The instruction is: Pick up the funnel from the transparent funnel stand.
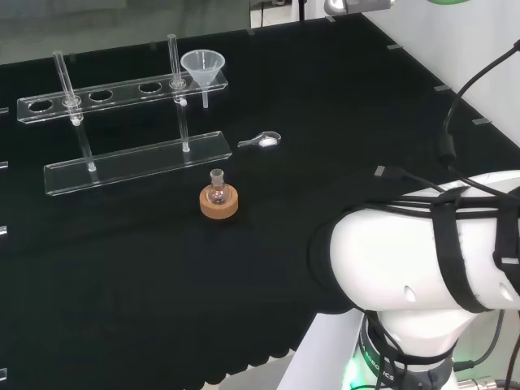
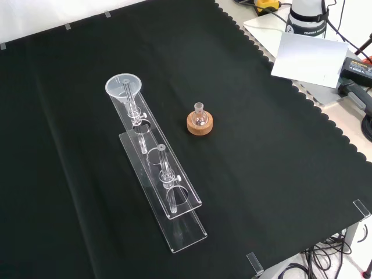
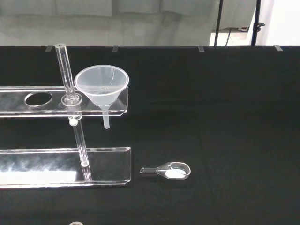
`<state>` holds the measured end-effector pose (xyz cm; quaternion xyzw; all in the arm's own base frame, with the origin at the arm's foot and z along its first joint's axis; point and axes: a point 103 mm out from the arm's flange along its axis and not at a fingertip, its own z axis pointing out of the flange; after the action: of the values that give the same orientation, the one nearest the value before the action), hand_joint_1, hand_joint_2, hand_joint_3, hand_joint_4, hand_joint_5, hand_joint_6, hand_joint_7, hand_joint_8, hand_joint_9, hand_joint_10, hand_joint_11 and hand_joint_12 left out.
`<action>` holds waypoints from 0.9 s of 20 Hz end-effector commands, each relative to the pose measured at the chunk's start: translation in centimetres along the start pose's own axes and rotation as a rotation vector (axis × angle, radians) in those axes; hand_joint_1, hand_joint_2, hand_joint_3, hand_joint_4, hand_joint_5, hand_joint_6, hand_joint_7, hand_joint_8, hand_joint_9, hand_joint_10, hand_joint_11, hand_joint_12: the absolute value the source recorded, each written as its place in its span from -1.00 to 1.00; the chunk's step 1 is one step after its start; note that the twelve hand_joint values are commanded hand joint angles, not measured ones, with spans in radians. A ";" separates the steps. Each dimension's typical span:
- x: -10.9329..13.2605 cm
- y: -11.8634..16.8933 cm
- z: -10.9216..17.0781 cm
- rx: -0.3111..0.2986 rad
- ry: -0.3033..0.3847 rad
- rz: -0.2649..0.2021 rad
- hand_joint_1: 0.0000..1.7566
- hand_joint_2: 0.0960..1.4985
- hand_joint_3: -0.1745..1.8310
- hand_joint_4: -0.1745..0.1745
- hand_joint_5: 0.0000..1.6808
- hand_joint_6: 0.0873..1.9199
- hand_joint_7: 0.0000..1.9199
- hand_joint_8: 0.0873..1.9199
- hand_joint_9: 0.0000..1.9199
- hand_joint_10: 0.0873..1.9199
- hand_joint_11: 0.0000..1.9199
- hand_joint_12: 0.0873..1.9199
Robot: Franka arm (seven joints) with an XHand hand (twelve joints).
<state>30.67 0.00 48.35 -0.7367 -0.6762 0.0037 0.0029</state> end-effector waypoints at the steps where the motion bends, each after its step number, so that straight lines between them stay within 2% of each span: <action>1: -0.7 -0.1 0.0 -0.010 -0.004 -0.001 -0.99 0.40 -0.26 0.15 -0.91 -0.92 -1.00 -0.78 -0.89 -0.39 -0.94 0.35; 5: -2.2 -0.1 0.1 -0.009 -0.001 0.004 -1.00 0.51 -0.40 0.15 -0.86 -1.00 -1.00 -0.82 -0.90 -0.39 -0.97 0.40; 6: 1.1 0.1 0.0 -0.007 -0.025 0.021 -1.00 0.51 -0.40 0.15 -0.86 -1.00 -1.00 -0.82 -0.90 -0.39 -0.97 0.40; 8: 2.4 0.2 0.0 -0.006 -0.026 0.022 -1.00 0.52 -0.41 0.14 -0.85 -1.00 -1.00 -0.82 -0.90 -0.39 -0.98 0.41; 11: 1.6 0.5 0.2 0.000 -0.018 0.023 -1.00 0.52 -0.41 0.14 -0.85 -1.00 -1.00 -0.82 -0.90 -0.39 -0.98 0.41; 14: -0.2 1.0 0.5 0.004 -0.016 0.032 -1.00 0.52 -0.41 0.14 -0.85 -1.00 -1.00 -0.82 -0.90 -0.39 -0.98 0.41; 16: -1.5 1.5 0.9 0.009 -0.026 0.021 -1.00 0.52 -0.41 0.14 -0.85 -1.00 -1.00 -0.82 -0.90 -0.39 -0.98 0.41; 18: -1.9 2.1 1.2 0.013 -0.024 0.037 -1.00 0.52 -0.42 0.14 -0.85 -1.00 -1.00 -0.82 -0.90 -0.39 -0.98 0.41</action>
<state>31.14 0.94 48.05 -0.7352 -0.6775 0.0177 -0.0126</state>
